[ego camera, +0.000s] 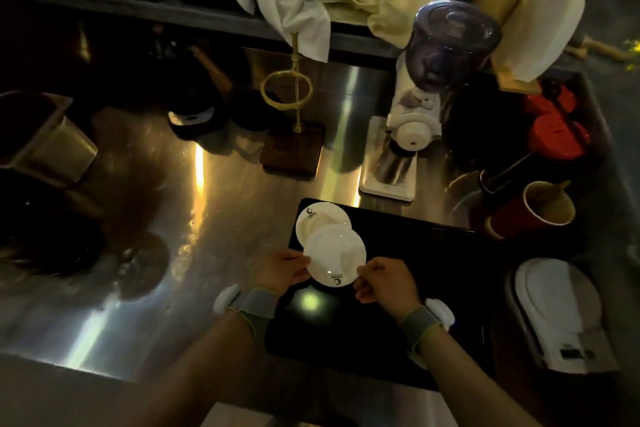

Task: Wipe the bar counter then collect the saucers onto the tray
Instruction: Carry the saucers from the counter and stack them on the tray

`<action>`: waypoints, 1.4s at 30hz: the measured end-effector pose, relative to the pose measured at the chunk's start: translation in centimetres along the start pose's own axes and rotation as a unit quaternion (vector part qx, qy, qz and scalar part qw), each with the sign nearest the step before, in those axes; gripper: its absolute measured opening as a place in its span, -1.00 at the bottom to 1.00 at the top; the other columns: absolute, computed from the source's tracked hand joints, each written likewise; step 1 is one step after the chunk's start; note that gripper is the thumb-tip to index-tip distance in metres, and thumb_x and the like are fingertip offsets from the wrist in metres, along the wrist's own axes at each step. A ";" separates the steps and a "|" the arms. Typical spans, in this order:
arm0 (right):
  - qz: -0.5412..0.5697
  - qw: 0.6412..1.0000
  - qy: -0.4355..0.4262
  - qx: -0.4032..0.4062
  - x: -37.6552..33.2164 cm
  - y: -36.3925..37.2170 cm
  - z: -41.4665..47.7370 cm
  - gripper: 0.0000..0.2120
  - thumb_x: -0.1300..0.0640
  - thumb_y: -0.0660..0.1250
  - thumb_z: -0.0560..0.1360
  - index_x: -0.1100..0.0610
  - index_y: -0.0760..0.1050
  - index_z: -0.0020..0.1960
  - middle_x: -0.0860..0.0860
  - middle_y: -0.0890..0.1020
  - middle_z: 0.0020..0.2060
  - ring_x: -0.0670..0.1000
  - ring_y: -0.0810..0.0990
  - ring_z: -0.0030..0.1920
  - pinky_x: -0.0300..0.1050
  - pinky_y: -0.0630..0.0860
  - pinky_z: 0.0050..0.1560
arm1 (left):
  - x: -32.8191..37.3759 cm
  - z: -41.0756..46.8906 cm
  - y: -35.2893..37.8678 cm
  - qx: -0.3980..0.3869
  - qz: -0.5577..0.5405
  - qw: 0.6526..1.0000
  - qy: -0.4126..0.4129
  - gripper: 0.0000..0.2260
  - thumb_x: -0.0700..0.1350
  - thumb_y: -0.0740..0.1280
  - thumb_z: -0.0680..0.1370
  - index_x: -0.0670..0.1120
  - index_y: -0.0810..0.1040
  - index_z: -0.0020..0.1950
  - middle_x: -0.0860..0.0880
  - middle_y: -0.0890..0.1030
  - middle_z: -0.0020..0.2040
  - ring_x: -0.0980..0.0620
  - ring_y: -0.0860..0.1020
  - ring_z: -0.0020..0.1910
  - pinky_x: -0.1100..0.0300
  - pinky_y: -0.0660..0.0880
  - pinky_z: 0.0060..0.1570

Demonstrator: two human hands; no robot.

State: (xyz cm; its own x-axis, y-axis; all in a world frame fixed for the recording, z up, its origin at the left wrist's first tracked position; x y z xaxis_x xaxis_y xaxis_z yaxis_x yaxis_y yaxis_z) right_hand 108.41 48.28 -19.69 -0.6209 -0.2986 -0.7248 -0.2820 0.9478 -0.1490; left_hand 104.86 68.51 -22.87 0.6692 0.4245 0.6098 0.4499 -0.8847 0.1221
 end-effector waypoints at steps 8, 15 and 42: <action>0.007 1.000 0.002 0.000 -1.9 1.7 2.5 -0.81 0.32 0.27 0.56 0.27 0.46 -0.24 0.19 0.58 -0.40 -0.03 0.53 -0.60 -0.22 0.52 -0.56 | 1.9 3.0 -1.1 0.014 -0.005 1.000 0.027 -0.82 -0.40 0.28 0.53 -0.24 0.45 -0.25 -0.18 0.49 -0.27 0.03 0.55 -0.34 0.32 0.56 -0.50; -0.011 1.000 -0.003 0.007 -2.5 1.9 3.9 -0.79 0.31 0.28 0.56 0.25 0.47 -0.26 0.19 0.58 -0.40 -0.05 0.54 -0.60 -0.24 0.53 -0.56 | 2.8 4.6 -1.7 0.048 0.009 0.997 0.058 -0.81 -0.40 0.35 0.49 -0.22 0.48 -0.29 -0.16 0.51 -0.29 -0.02 0.52 -0.32 0.33 0.57 -0.47; 0.035 0.999 -0.011 0.018 1.3 -0.5 2.3 -0.87 0.21 0.35 0.54 0.20 0.50 -0.18 0.14 0.60 -0.37 0.00 0.56 -0.52 -0.19 0.52 -0.50 | 0.4 0.5 -2.5 0.038 0.037 0.996 0.067 -0.88 -0.19 0.40 0.51 -0.18 0.48 -0.15 -0.03 0.54 -0.38 0.15 0.53 -0.51 0.36 0.47 -0.54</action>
State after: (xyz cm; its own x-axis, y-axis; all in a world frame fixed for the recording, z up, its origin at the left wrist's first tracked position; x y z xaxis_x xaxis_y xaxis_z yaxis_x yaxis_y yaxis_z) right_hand 109.46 47.65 -22.11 -0.6214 -0.2284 -0.7495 -0.2108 0.9700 -0.1208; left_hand 104.29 70.99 -23.30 0.6193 0.3244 0.7150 0.4485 -0.8936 0.0170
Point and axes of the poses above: each hand's wrist, its own z-axis towards the middle knuckle, its own y-axis out of the palm, x = y × z, the point moved 10 cm from there along z, towards the middle knuckle
